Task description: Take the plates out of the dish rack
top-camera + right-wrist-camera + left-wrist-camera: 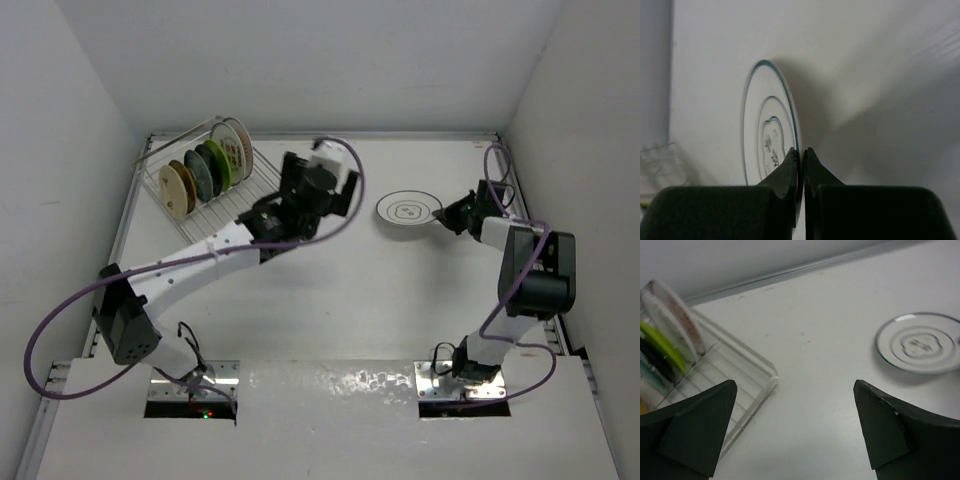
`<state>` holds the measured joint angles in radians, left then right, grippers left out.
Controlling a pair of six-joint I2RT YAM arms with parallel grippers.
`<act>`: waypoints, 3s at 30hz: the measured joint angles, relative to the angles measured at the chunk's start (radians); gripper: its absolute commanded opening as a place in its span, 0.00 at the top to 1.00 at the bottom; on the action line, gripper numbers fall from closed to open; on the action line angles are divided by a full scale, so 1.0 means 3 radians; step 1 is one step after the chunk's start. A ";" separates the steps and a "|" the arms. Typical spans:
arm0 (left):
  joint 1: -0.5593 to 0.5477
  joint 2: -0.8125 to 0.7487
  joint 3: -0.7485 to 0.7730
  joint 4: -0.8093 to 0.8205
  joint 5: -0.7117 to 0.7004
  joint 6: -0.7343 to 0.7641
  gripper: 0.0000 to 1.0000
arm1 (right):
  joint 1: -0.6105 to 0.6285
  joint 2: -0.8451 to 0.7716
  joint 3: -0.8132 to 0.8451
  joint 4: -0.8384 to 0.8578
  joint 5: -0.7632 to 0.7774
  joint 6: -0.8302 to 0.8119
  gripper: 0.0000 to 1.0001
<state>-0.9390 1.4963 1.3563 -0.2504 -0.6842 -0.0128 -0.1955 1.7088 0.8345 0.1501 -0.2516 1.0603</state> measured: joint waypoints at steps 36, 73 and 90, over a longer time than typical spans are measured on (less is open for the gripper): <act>0.2500 0.2186 0.2603 -0.1317 0.0656 -0.1530 0.36 | 0.1141 -0.1770 -0.0553 -0.0958 0.1073 -0.1035 0.01; 0.2675 0.1956 0.2209 -0.0848 0.1312 -0.1179 1.00 | 0.1169 -0.2351 -0.0567 -0.1237 0.1076 -0.1193 0.01; 0.1411 0.0374 0.0900 0.0374 0.2107 0.0889 1.00 | 0.0765 -0.1507 0.1344 -0.1738 0.0150 -0.1090 0.01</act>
<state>-0.5156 1.6085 1.6264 -0.1383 -0.0521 0.2539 0.0341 1.2568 1.2377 -0.3714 -0.2066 0.7334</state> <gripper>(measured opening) 0.012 0.986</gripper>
